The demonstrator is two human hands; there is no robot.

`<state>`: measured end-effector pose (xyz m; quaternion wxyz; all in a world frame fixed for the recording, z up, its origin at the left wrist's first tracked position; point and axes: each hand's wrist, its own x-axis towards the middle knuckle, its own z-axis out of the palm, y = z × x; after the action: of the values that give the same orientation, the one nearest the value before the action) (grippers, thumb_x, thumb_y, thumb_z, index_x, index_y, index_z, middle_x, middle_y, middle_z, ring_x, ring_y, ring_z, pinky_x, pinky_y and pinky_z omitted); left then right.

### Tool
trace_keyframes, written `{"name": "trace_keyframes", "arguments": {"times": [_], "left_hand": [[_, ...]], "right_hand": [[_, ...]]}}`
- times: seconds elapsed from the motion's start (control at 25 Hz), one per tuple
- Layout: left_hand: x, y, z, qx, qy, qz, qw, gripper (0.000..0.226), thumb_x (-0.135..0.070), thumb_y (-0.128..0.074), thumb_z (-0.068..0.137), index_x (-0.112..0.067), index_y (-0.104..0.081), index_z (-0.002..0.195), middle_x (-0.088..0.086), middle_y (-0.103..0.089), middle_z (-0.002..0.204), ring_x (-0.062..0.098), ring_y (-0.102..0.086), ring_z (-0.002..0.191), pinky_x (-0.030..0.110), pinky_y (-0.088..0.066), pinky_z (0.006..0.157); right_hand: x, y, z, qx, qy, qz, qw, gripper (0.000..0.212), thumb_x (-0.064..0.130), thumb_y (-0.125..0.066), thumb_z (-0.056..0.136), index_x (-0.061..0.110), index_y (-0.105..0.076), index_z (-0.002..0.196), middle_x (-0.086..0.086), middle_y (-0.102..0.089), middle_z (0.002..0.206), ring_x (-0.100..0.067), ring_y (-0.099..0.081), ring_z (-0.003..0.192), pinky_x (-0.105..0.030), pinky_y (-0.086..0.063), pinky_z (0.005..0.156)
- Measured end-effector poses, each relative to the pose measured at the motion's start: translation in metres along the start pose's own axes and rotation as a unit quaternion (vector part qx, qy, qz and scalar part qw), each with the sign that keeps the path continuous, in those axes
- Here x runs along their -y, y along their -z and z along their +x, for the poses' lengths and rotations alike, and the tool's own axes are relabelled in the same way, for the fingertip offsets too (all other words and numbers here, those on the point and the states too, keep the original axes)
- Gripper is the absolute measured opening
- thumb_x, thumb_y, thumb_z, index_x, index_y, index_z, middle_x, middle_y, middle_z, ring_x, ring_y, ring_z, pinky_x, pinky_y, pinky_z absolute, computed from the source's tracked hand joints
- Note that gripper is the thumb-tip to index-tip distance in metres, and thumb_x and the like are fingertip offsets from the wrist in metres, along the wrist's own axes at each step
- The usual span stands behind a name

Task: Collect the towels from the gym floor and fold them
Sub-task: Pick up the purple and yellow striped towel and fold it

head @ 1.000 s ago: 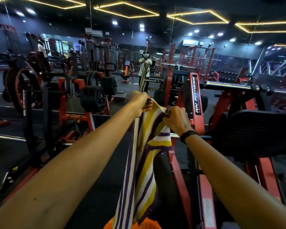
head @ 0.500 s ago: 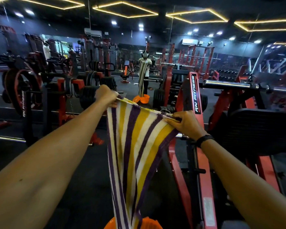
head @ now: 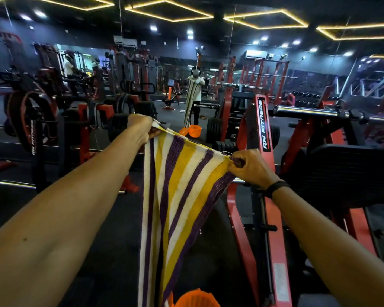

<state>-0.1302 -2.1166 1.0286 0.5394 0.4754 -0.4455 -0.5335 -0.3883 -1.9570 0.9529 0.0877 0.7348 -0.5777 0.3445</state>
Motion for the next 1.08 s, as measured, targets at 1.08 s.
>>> {"name": "trace_keyframes", "arguments": {"times": [1.08], "left_hand": [[0.032,0.035,0.009,0.275,-0.114,0.392,0.870,0.009,-0.012,-0.069,0.085,-0.008,-0.064,0.092,0.008,-0.068,0.088,0.019,-0.066,0.085,0.030,-0.055,0.071]], "right_hand": [[-0.026,0.037,0.014,-0.043,-0.211,-0.011,0.977,0.011,0.009,-0.078,0.076,0.007,-0.068,0.078,-0.007,-0.064,0.075,-0.017,-0.061,0.074,-0.021,-0.046,0.057]]}}
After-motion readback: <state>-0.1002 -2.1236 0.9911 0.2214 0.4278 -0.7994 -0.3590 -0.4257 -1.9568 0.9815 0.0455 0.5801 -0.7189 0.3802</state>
